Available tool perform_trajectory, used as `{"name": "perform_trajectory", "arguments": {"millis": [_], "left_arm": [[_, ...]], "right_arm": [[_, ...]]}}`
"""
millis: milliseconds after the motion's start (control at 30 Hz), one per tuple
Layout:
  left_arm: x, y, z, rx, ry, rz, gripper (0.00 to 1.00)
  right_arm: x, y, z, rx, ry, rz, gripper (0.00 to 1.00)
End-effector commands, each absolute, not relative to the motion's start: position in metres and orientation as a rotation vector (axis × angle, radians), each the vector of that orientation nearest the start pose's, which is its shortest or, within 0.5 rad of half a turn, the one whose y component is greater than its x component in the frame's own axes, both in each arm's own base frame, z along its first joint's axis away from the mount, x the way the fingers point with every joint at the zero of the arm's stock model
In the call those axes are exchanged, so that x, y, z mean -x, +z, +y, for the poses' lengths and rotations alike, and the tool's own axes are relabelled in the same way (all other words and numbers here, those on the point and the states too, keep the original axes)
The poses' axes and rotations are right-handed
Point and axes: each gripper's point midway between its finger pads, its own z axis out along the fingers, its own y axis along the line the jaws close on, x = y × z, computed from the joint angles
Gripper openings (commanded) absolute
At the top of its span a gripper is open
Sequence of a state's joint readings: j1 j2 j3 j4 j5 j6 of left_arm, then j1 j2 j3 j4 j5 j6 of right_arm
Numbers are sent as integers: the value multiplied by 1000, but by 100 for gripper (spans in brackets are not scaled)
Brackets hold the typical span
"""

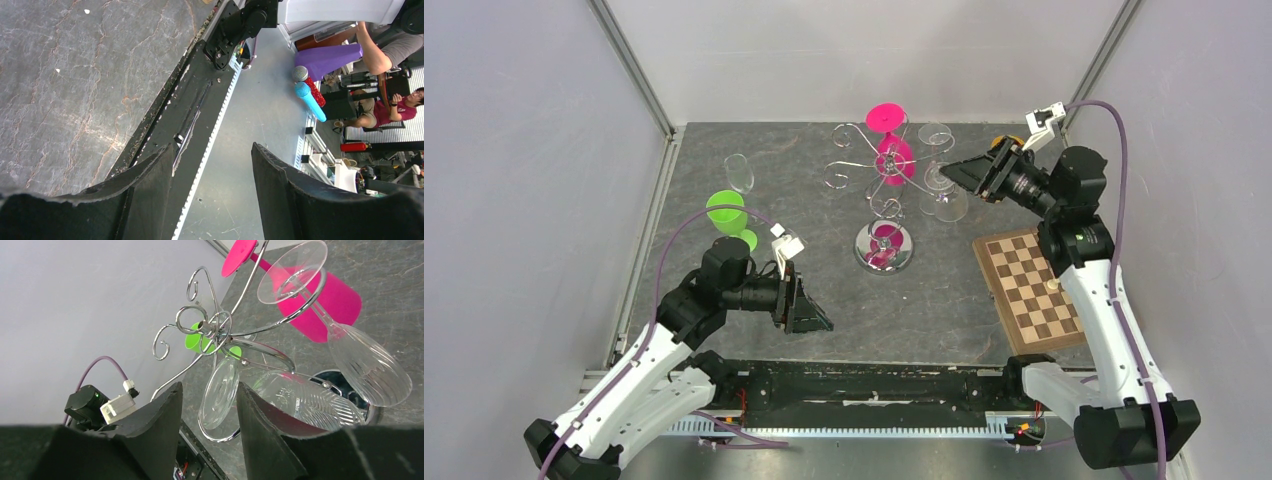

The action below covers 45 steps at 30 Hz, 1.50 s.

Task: Take the wine glass off the wine glass rack
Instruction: Pick up the wine glass from the wine rack.

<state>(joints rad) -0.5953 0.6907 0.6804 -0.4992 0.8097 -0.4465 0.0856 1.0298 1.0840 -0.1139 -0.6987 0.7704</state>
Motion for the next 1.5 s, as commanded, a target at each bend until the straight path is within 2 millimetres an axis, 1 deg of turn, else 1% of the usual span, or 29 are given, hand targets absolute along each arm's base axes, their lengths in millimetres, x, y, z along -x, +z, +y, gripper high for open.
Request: {"name": "perform_trajectory", "arguments": {"millis": [0, 67, 200, 333, 467, 667, 800, 1067, 1467], "left_arm": [[-90, 222, -230, -682, -1451, 2118, 65], [-90, 222, -229, -684, -1451, 2115, 65], [-89, 224, -229, -686, -1451, 2108, 65], [-89, 223, -229, -686, -1453, 2109, 65], [-89, 223, -229, -686, -1455, 2109, 65], [-89, 224, -229, -688, -1456, 2107, 65], [-89, 224, -229, -690, -1455, 2104, 65], [-90, 223, -229, -685, -1451, 2108, 65], [-92, 221, -229, -673, -1442, 2125, 65]], "right_arm": [[-288, 380, 172, 41, 1239, 1742, 45], [-288, 375, 173, 38, 1236, 1761, 43], [-288, 372, 175, 37, 1233, 1771, 36], [-289, 372, 175, 34, 1227, 1776, 26], [-290, 368, 175, 29, 1221, 1787, 14], [-290, 365, 174, 23, 1218, 1797, 0], [-289, 365, 174, 18, 1213, 1803, 0], [-283, 375, 175, 22, 1234, 1797, 0], [-281, 385, 176, -127, 1354, 1785, 0]]}}
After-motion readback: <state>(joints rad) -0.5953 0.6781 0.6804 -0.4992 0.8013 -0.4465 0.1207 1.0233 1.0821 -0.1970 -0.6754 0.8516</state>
